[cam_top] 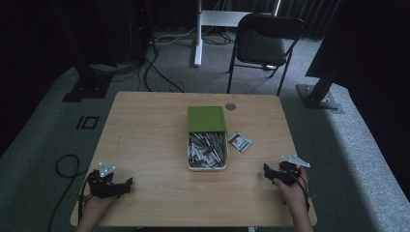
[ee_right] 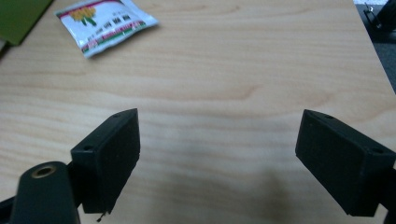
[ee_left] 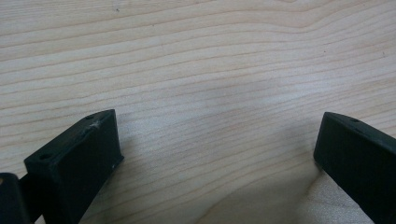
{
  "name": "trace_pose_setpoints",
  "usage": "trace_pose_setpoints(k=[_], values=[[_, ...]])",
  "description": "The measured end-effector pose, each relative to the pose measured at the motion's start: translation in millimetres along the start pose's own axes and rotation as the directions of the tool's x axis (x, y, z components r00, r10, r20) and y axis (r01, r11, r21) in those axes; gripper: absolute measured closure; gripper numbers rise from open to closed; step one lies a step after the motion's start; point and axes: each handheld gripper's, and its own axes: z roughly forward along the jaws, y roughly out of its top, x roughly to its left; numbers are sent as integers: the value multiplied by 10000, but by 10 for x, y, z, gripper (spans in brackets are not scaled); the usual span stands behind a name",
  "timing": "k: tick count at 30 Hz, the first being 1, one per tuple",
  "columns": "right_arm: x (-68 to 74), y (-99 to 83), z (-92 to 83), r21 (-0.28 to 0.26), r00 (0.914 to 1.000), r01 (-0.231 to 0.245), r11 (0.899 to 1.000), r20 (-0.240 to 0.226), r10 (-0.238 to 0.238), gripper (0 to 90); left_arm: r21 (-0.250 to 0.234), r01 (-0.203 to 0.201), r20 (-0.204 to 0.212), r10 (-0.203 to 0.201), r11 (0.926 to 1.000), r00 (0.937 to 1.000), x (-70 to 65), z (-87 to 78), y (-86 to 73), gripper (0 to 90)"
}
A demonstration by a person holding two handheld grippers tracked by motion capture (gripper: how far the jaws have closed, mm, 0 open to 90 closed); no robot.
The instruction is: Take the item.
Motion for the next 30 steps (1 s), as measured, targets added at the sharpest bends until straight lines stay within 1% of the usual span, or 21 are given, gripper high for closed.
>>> trace_pose_setpoints(k=[4,6,10,12,13,15,18,19,30], values=[[-16,-84,-27,167,9997,-32,9999,241,28,136,-5,2,-1,-2,10000,10000,0,0,0,13],[-30,-117,-31,184,9994,-263,9995,250,259,139,-2,-2,0,2,10000,10000,0,0,0,13],[-47,-148,-11,209,9970,-588,9980,523,577,142,-2,-1,-1,1,10000,10000,0,0,0,13],[-44,-164,8,344,9976,-467,9983,526,449,141,-2,0,-1,0,10000,10000,0,0,0,13],[-40,-169,12,306,9976,-401,9987,578,383,141,4,-10,0,10,10000,10000,1,0,0,13],[-39,-169,10,290,9968,-501,9983,631,482,141,-1,-1,0,1,10000,10000,0,0,0,13],[-31,-175,11,389,9953,-340,9987,918,303,141,-1,-11,1,11,10000,10000,0,0,-1,14],[-29,-176,12,392,9953,-298,9988,938,260,141,-3,-10,1,10,10000,10000,0,0,-1,13],[-29,-177,15,402,9956,-292,9988,906,255,131,-15,10,-19,-10,10000,10000,-2,0,-2,13]])
